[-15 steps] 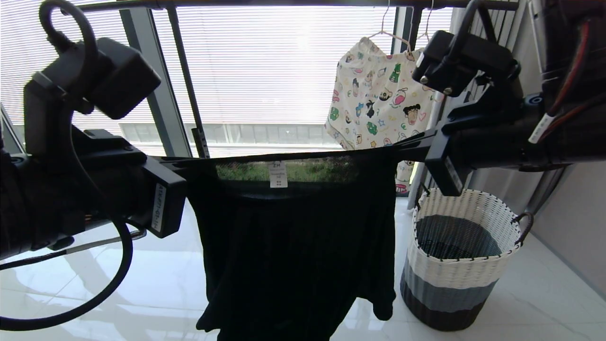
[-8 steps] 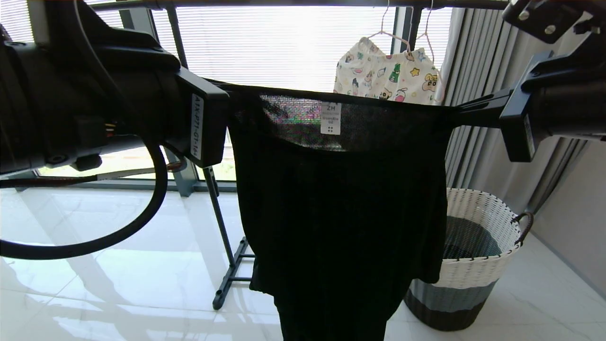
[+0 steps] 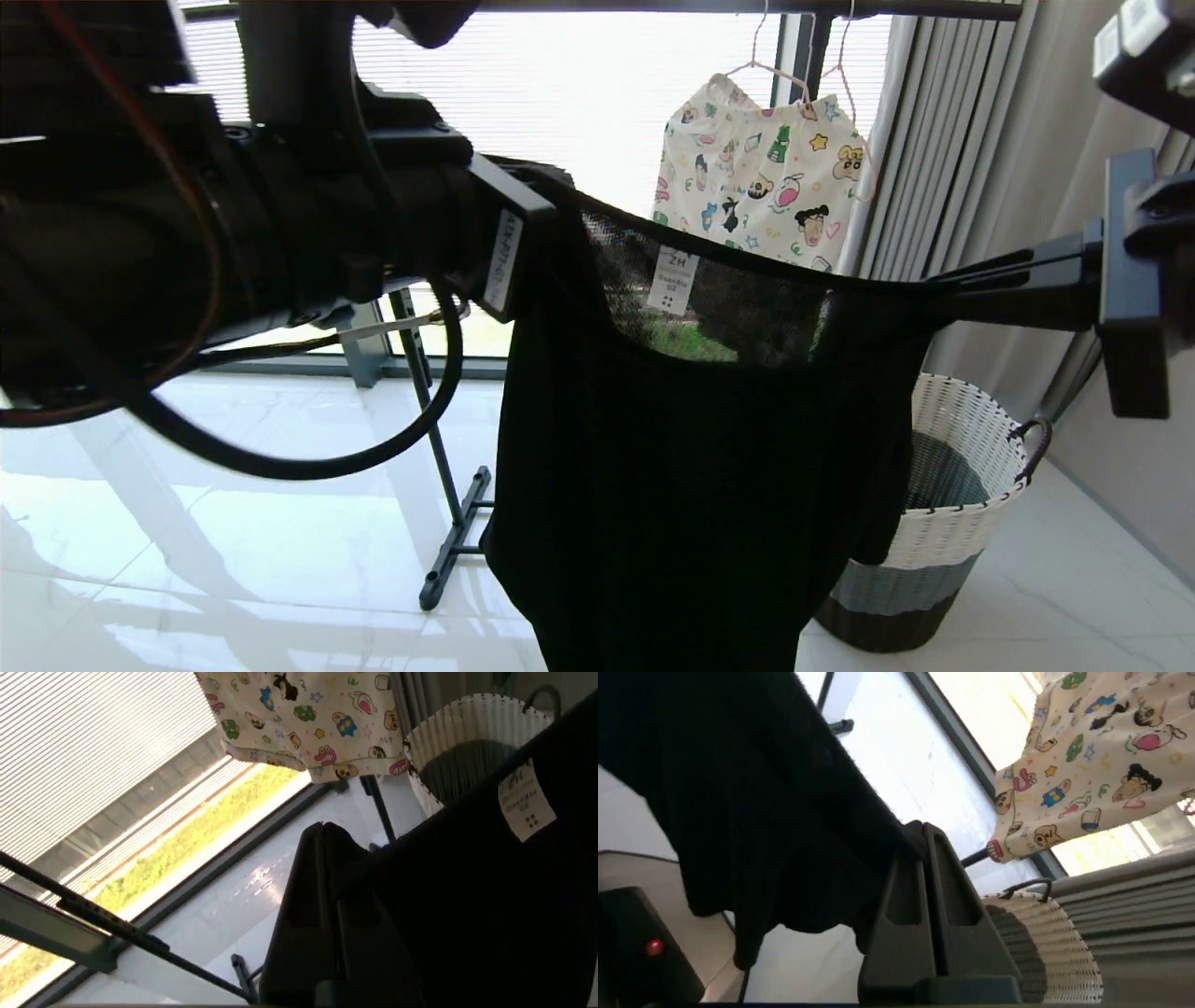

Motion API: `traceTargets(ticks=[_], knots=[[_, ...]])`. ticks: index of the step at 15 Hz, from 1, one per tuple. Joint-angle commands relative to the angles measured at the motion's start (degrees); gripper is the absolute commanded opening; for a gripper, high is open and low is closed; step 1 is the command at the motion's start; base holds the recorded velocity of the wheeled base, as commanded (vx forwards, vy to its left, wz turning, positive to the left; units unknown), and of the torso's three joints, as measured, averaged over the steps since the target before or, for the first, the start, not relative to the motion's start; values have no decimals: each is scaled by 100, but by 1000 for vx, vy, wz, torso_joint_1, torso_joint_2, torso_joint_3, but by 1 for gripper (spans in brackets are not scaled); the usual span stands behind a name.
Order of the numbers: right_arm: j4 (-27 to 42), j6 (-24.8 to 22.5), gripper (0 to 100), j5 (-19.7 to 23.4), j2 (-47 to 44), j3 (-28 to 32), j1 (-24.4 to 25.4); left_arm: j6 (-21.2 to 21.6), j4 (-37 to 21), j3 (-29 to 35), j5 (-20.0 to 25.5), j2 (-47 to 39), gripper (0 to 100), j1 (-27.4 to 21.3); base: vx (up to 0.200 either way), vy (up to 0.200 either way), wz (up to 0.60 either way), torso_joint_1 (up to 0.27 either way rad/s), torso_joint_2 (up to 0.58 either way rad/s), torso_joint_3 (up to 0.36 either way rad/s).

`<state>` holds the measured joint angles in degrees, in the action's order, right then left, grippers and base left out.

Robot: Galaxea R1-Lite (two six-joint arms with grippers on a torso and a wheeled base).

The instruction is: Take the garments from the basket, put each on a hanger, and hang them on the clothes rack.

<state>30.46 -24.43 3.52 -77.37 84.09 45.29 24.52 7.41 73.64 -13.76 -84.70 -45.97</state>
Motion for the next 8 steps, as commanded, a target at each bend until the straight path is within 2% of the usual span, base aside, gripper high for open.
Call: traceTargets(ticks=[1, 2, 5, 8], knots=[[21, 8, 0, 26, 390, -349, 499, 18, 261, 282, -12, -539, 0, 0, 0, 0, 0, 0, 0, 0], [21, 8, 0, 8, 390, -376, 683, 27, 261, 476, -12, -635, 0, 9, 0, 0, 0, 0, 0, 0], [21, 17, 0, -1, 372, -393, 683, 27, 173, 405, -30, -583, 0, 9, 0, 0, 0, 0, 0, 0], [-23, 26, 0, 8, 416, -569, 446, 18, -390, 405, -91, -425, 0, 0, 0, 0, 0, 0, 0, 0]])
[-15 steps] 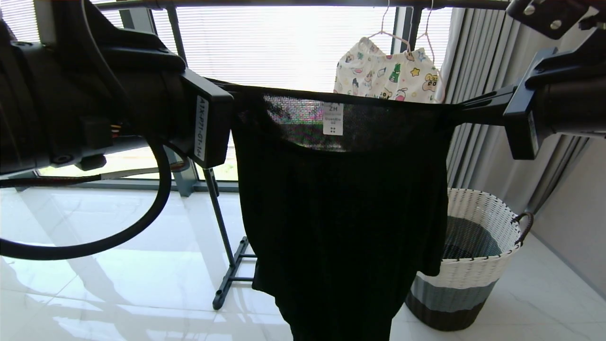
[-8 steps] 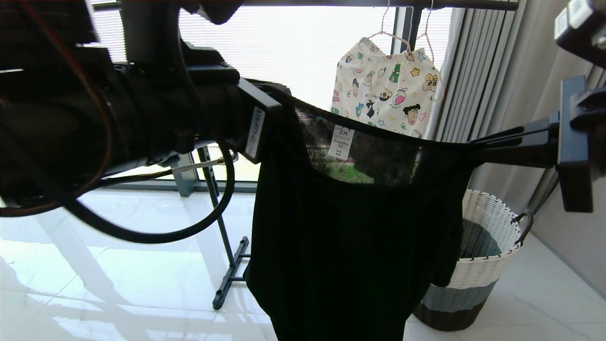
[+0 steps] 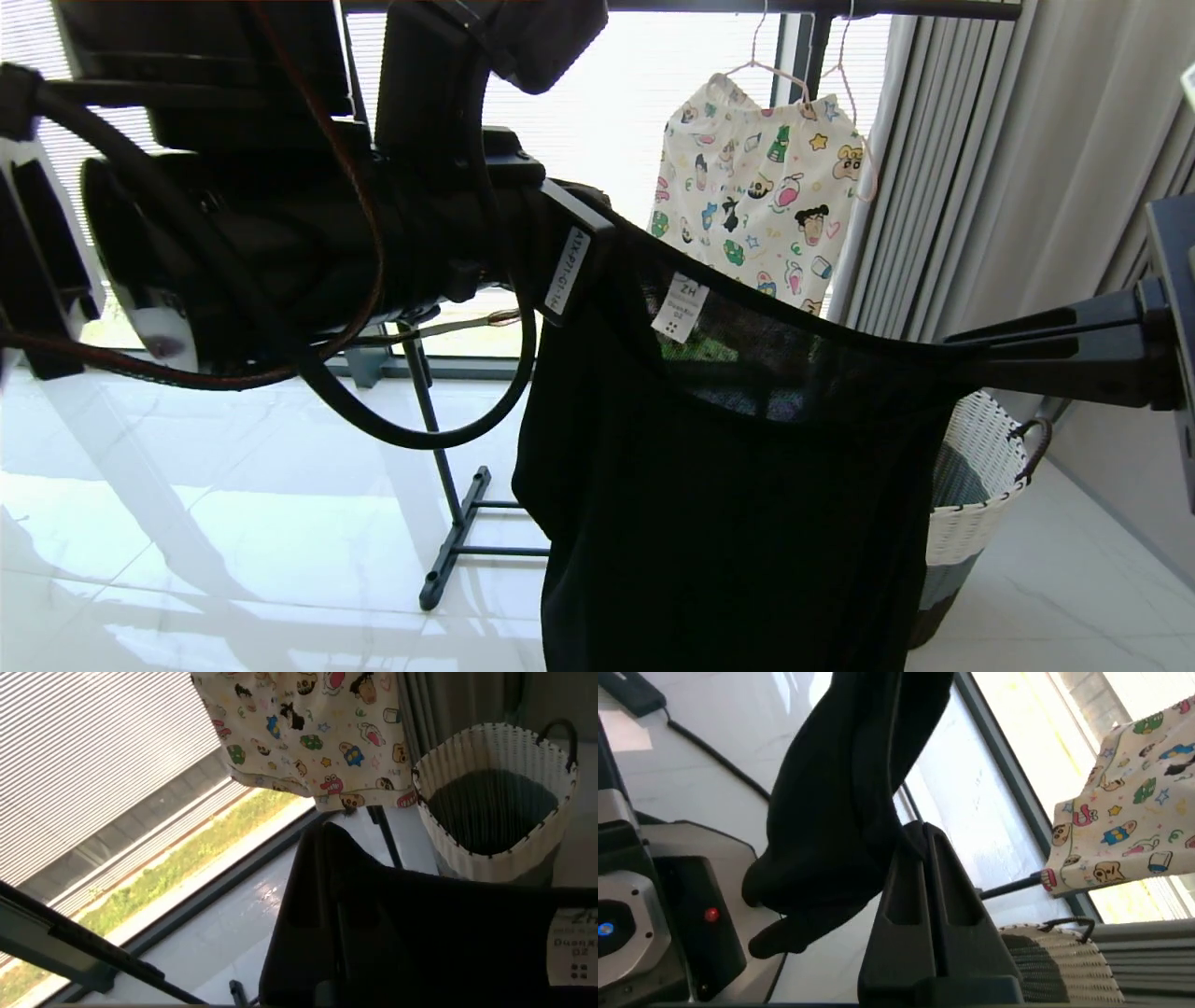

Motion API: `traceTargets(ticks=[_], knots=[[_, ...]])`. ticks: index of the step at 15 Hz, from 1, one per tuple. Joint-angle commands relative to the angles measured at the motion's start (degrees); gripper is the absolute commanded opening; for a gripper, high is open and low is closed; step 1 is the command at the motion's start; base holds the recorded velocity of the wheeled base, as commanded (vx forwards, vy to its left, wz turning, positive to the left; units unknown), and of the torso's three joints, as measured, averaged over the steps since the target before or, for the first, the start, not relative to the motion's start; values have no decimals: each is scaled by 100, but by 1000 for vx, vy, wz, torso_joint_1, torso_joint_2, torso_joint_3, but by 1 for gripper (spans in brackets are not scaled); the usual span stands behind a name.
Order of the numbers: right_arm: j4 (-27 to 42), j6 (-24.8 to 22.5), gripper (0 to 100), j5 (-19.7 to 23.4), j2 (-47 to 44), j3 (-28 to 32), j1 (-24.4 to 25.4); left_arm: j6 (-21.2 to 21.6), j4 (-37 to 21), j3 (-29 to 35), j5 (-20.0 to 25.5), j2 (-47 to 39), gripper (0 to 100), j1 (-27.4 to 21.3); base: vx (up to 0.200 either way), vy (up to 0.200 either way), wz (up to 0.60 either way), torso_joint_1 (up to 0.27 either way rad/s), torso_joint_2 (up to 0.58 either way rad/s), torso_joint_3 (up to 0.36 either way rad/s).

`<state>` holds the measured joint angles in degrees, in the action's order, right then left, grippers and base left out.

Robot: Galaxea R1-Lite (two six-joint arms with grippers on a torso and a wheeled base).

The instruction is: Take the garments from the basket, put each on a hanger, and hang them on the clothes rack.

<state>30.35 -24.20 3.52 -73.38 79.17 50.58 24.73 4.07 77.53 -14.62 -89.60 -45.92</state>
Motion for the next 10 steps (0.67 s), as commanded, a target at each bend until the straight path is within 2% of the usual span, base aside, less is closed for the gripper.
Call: traceTargets(ticks=[1, 2, 6, 8, 10], knots=[[-30, 3, 0, 8, 16, -94, -145, -13, -170, 25, -24, 109, 0, -4, 0, 0, 0, 0, 0, 0], [-56, 3, 0, 8, -1, -86, -189, -21, -258, 25, -24, 145, 0, 4, 0, 0, 0, 0, 0, 0], [-891, -6, 0, 17, -520, 152, -830, -188, -1515, -45, -24, 637, 0, -207, 0, 0, 0, 0, 0, 0], [-1190, -6, 0, 8, -748, 248, -918, -188, -1893, -36, -41, 672, 0, -629, 0, 0, 0, 0, 0, 0], [-1533, -6, 0, 8, -1012, 389, -945, -188, -2490, -1, -76, 795, 0, -831, 0, 0, 0, 0, 0, 0]])
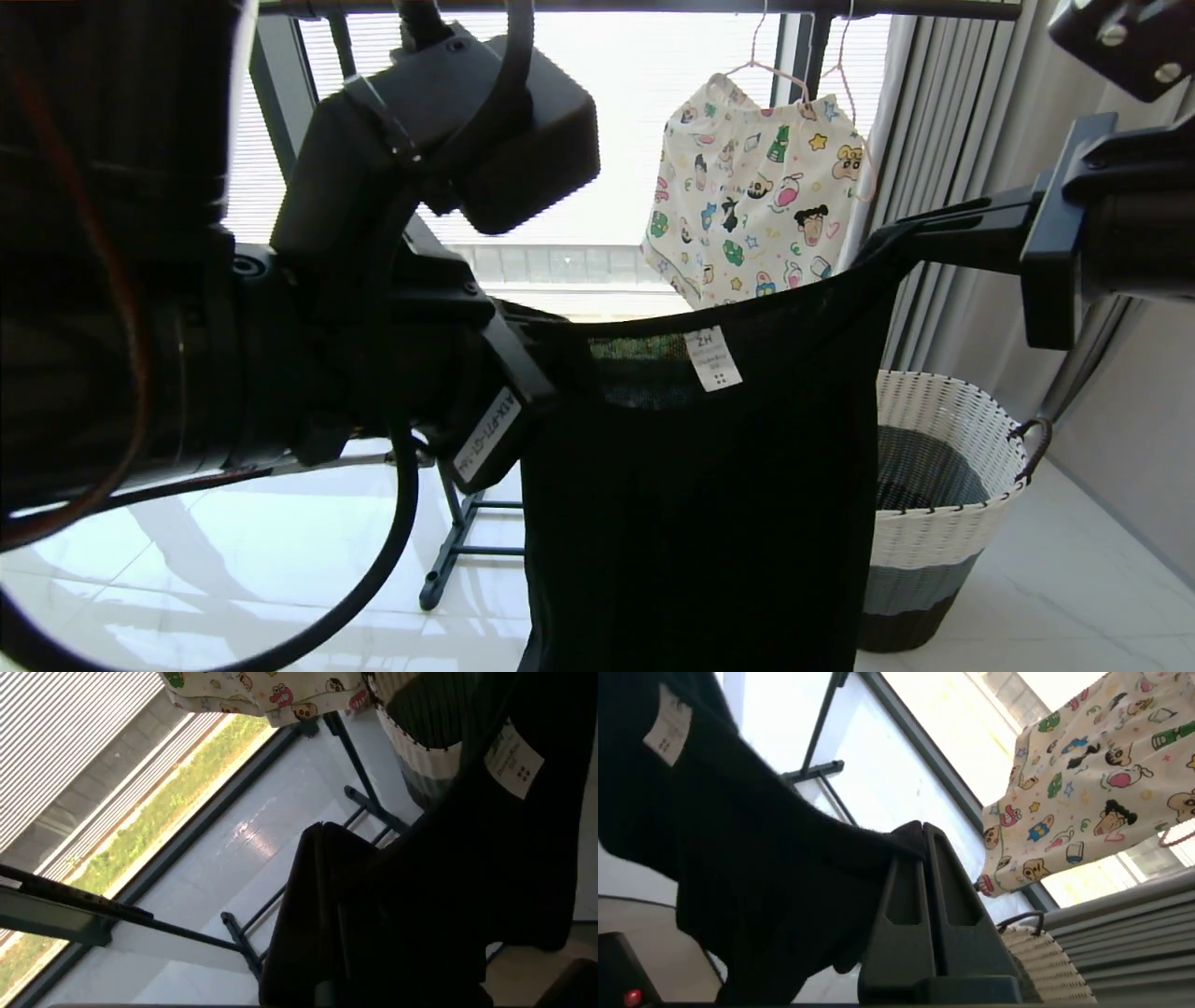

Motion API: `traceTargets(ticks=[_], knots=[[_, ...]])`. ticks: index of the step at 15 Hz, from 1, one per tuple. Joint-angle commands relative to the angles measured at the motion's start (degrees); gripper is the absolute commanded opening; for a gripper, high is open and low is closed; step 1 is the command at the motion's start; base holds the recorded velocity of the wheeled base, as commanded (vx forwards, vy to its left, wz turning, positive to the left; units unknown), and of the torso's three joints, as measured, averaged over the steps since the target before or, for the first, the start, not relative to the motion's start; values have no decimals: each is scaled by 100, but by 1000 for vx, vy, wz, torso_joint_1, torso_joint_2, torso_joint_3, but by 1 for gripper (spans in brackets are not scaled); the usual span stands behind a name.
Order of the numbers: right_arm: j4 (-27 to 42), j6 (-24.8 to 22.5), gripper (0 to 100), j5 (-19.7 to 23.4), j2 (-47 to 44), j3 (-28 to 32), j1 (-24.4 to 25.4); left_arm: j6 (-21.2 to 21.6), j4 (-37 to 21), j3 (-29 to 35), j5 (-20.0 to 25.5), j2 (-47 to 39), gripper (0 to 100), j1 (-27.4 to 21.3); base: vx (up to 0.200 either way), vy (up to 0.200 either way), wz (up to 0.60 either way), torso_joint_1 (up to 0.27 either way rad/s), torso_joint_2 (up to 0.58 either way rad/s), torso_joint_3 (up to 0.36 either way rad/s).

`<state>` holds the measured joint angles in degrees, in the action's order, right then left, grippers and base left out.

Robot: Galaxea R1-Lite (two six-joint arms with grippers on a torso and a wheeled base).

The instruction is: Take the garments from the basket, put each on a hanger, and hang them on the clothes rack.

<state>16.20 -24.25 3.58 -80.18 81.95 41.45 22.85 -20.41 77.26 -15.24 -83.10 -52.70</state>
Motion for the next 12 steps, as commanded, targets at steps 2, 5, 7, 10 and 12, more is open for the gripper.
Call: traceTargets(ticks=[2, 5, 7, 10, 12], knots=[[-319, -1, 0, 2, -543, 305, -32, 1, -411, -36, -14, 286, 0, -153, 0, 0, 0, 0, 0, 0], [-460, -10, 0, 2, -745, 454, -23, -8, -508, -106, -14, 418, 0, -162, 0, 0, 0, 0, 0, 0], [-521, -10, 0, -7, -806, 568, -23, 9, -508, -317, -14, 594, 0, -206, 0, 0, 0, 0, 0, 0], [-504, -10, 0, -33, -727, 472, -32, 45, -508, -511, -41, 804, 0, -293, 0, 0, 0, 0, 0, 0], [-478, -10, 0, -297, -543, 252, -32, 27, -455, -511, -49, 743, 0, -223, 0, 0, 0, 0, 0, 0]])
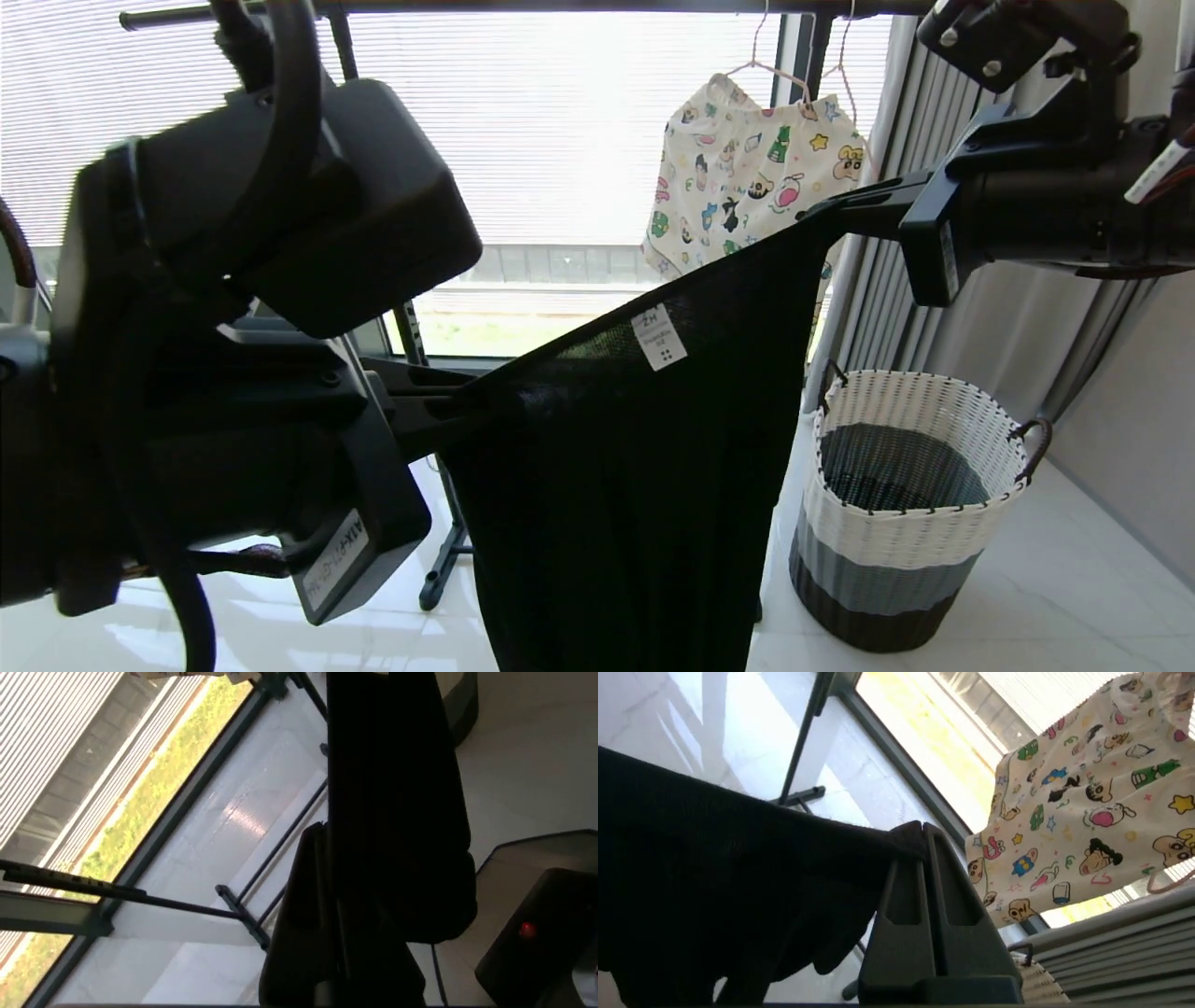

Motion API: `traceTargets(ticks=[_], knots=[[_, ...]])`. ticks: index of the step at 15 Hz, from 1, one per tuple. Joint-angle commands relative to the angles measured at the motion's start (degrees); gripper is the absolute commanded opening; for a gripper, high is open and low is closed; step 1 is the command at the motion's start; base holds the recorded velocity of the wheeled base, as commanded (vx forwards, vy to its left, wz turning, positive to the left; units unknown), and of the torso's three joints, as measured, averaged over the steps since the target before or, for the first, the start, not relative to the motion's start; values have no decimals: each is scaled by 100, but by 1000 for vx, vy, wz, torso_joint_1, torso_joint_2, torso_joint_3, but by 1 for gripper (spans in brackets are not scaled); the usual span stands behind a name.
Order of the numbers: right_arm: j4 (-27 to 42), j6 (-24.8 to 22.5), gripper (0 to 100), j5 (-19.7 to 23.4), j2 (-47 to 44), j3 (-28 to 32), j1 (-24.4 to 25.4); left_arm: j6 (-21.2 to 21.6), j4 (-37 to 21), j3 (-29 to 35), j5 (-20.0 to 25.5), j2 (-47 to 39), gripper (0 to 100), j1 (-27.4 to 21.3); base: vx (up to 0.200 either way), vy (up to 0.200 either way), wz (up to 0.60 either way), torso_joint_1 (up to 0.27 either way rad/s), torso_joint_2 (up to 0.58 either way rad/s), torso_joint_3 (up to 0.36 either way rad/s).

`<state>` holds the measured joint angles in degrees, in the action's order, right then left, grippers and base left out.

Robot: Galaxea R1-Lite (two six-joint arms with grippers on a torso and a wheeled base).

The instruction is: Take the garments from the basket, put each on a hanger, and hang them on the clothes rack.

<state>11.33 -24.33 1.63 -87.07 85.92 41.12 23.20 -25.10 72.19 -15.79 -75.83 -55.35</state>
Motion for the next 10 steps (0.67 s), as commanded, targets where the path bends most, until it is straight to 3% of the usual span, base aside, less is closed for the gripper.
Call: traceTargets(ticks=[1, 2, 3, 4, 10], knots=[[89, -1, 0, -190, 304, -321, 1, 0, 163, 5, -74, -125, 0, 261, 0, 0, 0, 0, 0, 0], [195, -1, 0, -199, 480, -471, -7, -8, 471, -3, -258, -266, 0, 490, 0, 0, 0, 0, 0, 0], [520, -1, 0, -199, 823, -752, -16, -8, 1306, -21, -750, -530, 0, 534, 0, 0, 0, 0, 0, 0], [696, -1, 0, -199, 981, -866, -16, 0, 1710, -3, -917, -697, 0, 481, 0, 0, 0, 0, 0, 0], [748, -1, 0, -234, 1086, -928, -16, -8, 2071, -3, -953, -969, 0, 191, 0, 0, 0, 0, 0, 0]])
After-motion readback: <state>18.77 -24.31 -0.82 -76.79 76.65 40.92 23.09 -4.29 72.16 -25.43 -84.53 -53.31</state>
